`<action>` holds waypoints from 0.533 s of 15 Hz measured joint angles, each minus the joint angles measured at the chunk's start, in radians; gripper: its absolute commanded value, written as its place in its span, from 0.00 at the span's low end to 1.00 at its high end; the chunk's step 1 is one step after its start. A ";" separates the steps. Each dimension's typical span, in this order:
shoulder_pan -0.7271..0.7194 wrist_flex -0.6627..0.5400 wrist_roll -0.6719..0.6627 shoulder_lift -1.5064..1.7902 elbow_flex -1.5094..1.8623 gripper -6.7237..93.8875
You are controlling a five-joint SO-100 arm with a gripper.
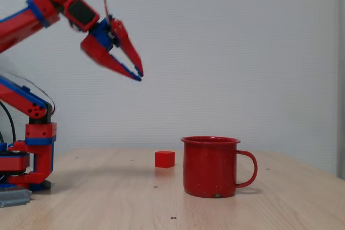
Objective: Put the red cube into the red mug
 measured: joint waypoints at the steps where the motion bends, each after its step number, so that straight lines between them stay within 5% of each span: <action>1: -0.029 0.014 0.000 -0.071 -0.110 0.07; 8: -0.342 0.258 0.000 -0.497 -0.701 0.07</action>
